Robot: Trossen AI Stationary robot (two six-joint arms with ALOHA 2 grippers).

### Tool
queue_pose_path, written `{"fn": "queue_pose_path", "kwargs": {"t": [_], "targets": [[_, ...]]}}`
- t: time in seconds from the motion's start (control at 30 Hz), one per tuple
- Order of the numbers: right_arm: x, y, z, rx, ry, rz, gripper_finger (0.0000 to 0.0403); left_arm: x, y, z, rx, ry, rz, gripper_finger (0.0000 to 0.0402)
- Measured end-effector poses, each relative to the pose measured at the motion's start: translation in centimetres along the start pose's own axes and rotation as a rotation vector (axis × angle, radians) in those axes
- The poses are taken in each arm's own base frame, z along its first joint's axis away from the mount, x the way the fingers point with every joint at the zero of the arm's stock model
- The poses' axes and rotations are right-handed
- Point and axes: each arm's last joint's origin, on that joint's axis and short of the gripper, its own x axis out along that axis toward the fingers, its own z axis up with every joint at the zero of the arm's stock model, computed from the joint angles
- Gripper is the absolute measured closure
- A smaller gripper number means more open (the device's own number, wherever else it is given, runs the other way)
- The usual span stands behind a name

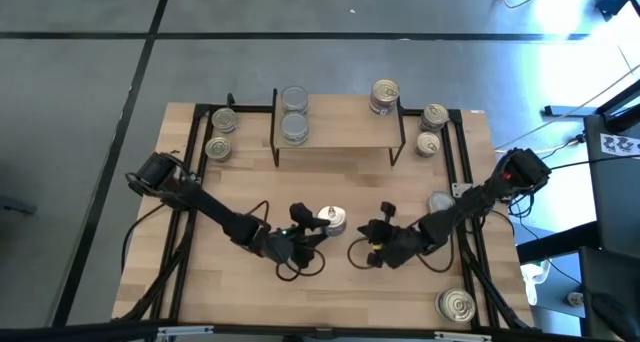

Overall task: Stack canned seafood by type on shelf
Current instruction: Put the blue pink tuna can on the shelf aligned with the other blue pink tuna can

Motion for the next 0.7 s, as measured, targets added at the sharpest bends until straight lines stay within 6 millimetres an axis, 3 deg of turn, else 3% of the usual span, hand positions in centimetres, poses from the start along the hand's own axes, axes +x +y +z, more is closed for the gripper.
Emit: {"fn": "queue_pose_path", "kwargs": {"t": [0.33, 0.7], "targets": [[1.1, 2.4, -3.0, -0.02, 0.026, 0.016, 0.0388, 2.5, 5.3, 1.9, 0.065, 0.057, 0.163, 0.0206], [1.8, 3.0, -4.2, -0.049, 0.014, -0.019, 0.0388, 8.0, 13.0, 0.5, 0.063, 0.113, 0.127, 0.0206]]}}
